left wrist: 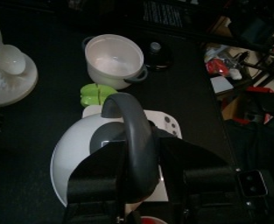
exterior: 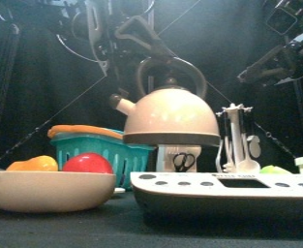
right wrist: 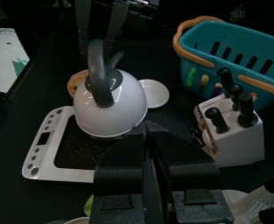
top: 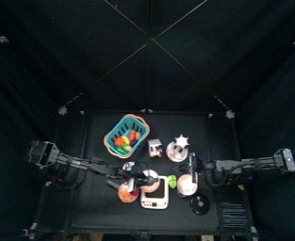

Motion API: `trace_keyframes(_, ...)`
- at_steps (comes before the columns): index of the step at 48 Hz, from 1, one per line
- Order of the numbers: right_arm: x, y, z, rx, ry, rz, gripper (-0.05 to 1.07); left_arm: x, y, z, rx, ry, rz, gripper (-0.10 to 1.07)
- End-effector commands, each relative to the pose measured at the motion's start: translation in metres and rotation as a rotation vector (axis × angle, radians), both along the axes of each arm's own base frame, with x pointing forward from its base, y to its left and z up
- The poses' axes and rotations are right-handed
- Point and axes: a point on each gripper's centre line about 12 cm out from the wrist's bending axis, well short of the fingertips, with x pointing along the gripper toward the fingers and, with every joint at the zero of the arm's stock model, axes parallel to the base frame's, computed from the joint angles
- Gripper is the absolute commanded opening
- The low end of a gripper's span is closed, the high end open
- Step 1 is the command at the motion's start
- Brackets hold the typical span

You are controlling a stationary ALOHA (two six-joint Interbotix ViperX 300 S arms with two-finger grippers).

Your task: Grab kettle and place on stove

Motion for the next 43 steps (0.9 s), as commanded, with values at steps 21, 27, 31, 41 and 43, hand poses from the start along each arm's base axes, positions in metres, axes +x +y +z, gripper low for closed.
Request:
trace_keyframes(21, 0.0, 0.0, 0.002, 0.008, 0.014, -0.003, 0.03, 0.034, -0.016, 0.001, -0.031, 0.005, -0.011, 0.49)
trace_keyframes(27, 0.0, 0.0, 0.001, 0.01, 0.018, -0.005, 0.03, 0.035, -0.017, -0.001, -0.033, 0.005, -0.012, 0.51)
trace_keyframes(31, 0.0, 0.0, 0.001, 0.011, 0.017, -0.005, 0.03, 0.037, -0.018, -0.002, -0.039, 0.009, -0.01, 0.53)
trace_keyframes(41, 0.0, 0.001, 0.0, 0.01, 0.02, 0.001, 0.03, 0.039, -0.019, -0.007, -0.045, 0.02, -0.005, 0.55)
trace_keyframes(43, 0.0, 0.002, 0.0, 0.01, 0.02, 0.004, 0.03, 0.039, -0.019, -0.008, -0.045, 0.021, -0.005, 0.55)
